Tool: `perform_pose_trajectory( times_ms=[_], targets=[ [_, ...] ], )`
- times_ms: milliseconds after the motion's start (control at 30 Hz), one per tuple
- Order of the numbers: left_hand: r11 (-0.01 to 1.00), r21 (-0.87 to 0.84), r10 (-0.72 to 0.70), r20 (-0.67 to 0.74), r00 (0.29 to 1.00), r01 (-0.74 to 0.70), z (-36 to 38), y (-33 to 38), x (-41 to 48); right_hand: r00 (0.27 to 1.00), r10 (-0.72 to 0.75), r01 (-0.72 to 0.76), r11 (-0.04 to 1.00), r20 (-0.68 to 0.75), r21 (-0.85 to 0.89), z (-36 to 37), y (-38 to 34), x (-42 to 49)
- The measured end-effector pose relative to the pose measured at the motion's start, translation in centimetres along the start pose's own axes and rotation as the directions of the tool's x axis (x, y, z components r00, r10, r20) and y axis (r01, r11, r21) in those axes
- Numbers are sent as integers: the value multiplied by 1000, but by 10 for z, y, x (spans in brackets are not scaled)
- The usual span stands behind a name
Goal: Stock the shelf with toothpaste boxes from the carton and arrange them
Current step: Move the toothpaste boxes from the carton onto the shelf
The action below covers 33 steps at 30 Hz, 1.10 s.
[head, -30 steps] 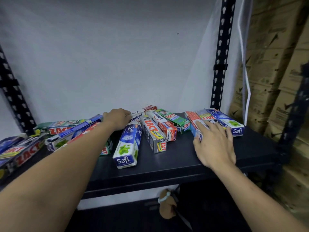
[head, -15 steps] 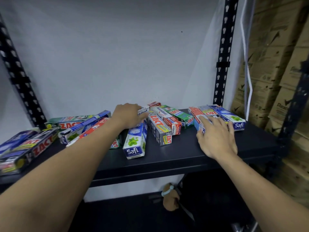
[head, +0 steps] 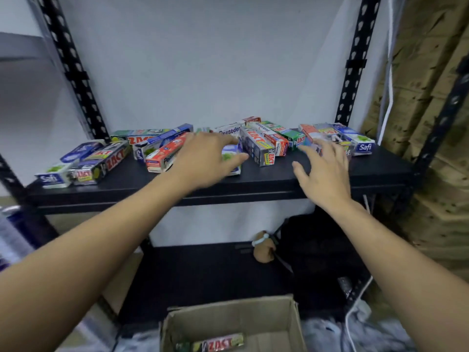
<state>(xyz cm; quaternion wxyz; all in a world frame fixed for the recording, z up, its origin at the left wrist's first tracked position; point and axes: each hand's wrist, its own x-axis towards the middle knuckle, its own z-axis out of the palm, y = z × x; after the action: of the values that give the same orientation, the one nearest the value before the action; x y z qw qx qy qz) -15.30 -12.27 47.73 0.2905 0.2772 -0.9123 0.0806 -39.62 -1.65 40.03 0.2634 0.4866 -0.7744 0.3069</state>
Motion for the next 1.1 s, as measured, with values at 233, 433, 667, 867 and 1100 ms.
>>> perform_pose_trajectory(
  times_ms=[233,433,667,867,1100],
  targets=[
    [1000,-20,13,-69,998,-15,3,18,-83,995,-80,90,974,-56,208,-7,-53,-83],
    [994,-77,-86,-24,996,83,44,18,-170,977,-155,116,962,145,246,25,-71,-170],
    [924,-139,-319,228,920,356,136,4,-272,858,-214,93,958,467,270,92,-73,-264],
    [715,-115,-560,496,663,690,216,-2,-356,679,-215,59,969,701,240,148,-70,-319],
    [469,42,-658,683,317,882,292,-2,-424,446,-203,137,978,871,158,216,-61,-376]
  ],
)
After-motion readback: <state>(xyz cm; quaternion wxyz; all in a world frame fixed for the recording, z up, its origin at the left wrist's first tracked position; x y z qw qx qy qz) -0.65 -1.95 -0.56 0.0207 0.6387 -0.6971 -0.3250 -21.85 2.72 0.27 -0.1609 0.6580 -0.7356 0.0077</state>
